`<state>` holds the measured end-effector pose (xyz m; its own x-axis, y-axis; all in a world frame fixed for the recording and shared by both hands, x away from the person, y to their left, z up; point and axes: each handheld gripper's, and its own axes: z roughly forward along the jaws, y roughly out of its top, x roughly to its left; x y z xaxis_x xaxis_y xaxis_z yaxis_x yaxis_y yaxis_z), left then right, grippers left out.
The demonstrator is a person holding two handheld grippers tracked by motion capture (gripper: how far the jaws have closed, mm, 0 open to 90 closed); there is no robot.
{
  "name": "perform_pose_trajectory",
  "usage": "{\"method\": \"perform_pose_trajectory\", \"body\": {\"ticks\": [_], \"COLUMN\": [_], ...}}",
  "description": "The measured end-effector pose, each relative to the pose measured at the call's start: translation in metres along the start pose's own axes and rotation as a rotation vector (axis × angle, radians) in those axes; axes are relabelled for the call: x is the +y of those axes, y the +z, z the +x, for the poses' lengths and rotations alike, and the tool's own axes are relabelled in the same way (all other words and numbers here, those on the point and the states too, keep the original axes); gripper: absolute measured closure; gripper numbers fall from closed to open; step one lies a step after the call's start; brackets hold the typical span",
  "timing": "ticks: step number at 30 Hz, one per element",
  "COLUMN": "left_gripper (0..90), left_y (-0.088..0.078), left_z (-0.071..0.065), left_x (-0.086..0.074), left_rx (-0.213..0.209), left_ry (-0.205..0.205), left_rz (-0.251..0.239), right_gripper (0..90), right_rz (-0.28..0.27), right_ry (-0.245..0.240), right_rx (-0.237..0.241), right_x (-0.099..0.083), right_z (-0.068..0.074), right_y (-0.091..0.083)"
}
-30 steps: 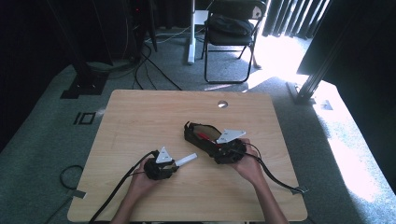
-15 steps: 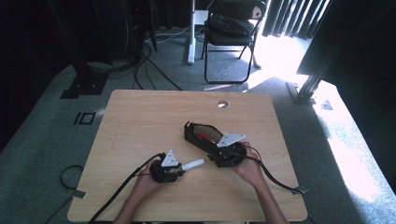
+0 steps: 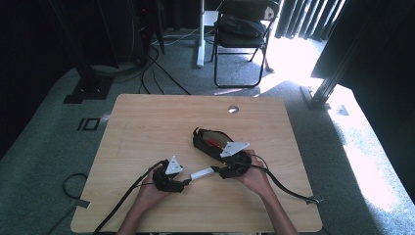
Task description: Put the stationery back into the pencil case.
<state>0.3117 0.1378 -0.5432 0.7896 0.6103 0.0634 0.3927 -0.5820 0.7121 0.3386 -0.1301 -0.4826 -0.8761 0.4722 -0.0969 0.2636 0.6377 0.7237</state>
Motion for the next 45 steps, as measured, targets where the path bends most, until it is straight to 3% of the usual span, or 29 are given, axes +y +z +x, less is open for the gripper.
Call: {"method": "perform_pose_trajectory", "body": {"ticks": [3, 9, 14, 21, 33, 40, 45], "left_gripper": [37.9, 38.1, 38.2, 38.2, 38.2, 38.2, 38.2], "left_y": [-0.004, -0.009, -0.011, -0.011, -0.009, -0.008, -0.008], "left_z": [0.004, 0.015, 0.021, 0.025, 0.028, 0.029, 0.031], "left_x": [-0.002, -0.007, -0.010, -0.013, -0.016, -0.018, -0.018], "left_rx": [0.014, 0.082, 0.109, 0.120, 0.128, 0.130, 0.134], "left_ry": [-0.018, -0.071, -0.117, -0.130, -0.146, -0.146, -0.148], "left_rz": [-0.007, -0.015, -0.023, -0.011, -0.006, 0.002, -0.001], "right_gripper": [36.7, 33.7, 29.5, 28.2, 28.9, 37.6, 42.8], "right_rz": [-0.004, -0.027, -0.026, -0.021, -0.009, 0.021, 0.029], "right_ry": [-0.035, -0.037, -0.063, -0.066, -0.067, -0.070, -0.074], "right_rx": [0.007, 0.027, 0.045, 0.061, 0.082, 0.115, 0.112], "right_x": [0.002, 0.001, -0.003, -0.009, -0.013, -0.017, -0.018], "right_z": [0.006, 0.009, 0.012, 0.016, 0.016, 0.017, 0.017], "right_y": [0.006, 0.014, 0.027, 0.043, 0.056, 0.063, 0.065]}}
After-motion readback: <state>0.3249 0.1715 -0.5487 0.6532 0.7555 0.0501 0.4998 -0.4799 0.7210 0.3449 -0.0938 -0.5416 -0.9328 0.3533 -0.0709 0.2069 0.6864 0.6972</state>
